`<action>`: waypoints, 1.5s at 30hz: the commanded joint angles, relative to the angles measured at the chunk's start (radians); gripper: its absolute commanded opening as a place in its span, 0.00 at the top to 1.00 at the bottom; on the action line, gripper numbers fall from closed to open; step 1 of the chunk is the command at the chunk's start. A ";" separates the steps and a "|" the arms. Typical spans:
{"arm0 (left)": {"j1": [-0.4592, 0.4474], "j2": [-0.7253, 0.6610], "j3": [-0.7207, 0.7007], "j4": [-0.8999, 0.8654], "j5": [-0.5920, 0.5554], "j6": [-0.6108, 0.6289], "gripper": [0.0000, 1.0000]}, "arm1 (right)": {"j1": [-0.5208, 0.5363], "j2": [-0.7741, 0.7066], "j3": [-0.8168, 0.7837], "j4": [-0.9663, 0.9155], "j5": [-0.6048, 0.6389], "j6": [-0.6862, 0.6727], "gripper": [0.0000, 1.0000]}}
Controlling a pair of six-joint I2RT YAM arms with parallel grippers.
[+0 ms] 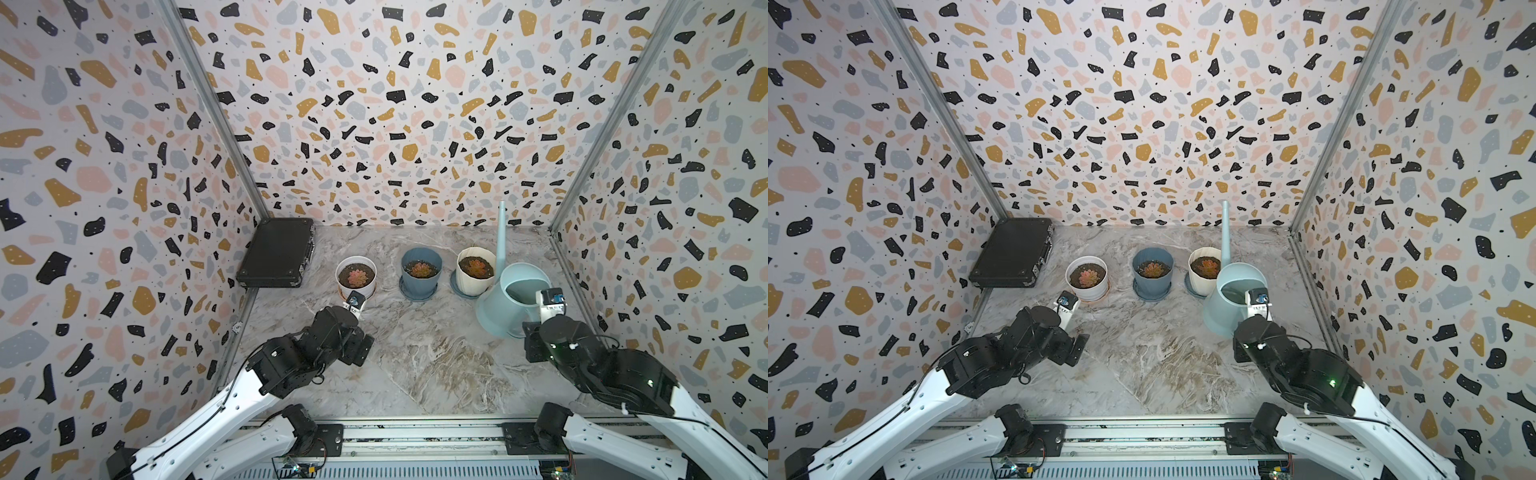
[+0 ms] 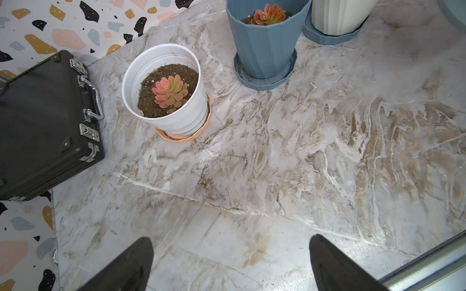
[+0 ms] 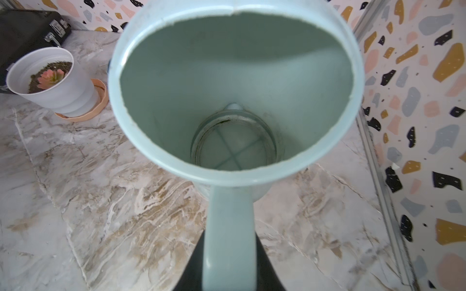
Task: Water the succulent around the soil edge
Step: Water the soil of the potted plant with water, then place the watering can at the center of the board.
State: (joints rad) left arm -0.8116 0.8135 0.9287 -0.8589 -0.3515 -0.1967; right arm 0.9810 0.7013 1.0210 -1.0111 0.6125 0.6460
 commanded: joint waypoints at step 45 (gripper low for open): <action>0.031 -0.085 0.018 -0.060 -0.056 0.037 0.01 | 0.407 0.621 0.133 -0.029 0.180 0.938 1.00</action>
State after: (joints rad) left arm -0.7856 0.7372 0.9600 -0.9203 -0.4023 -0.1669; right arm 1.4113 1.3190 1.1561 -1.1187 0.7883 1.6550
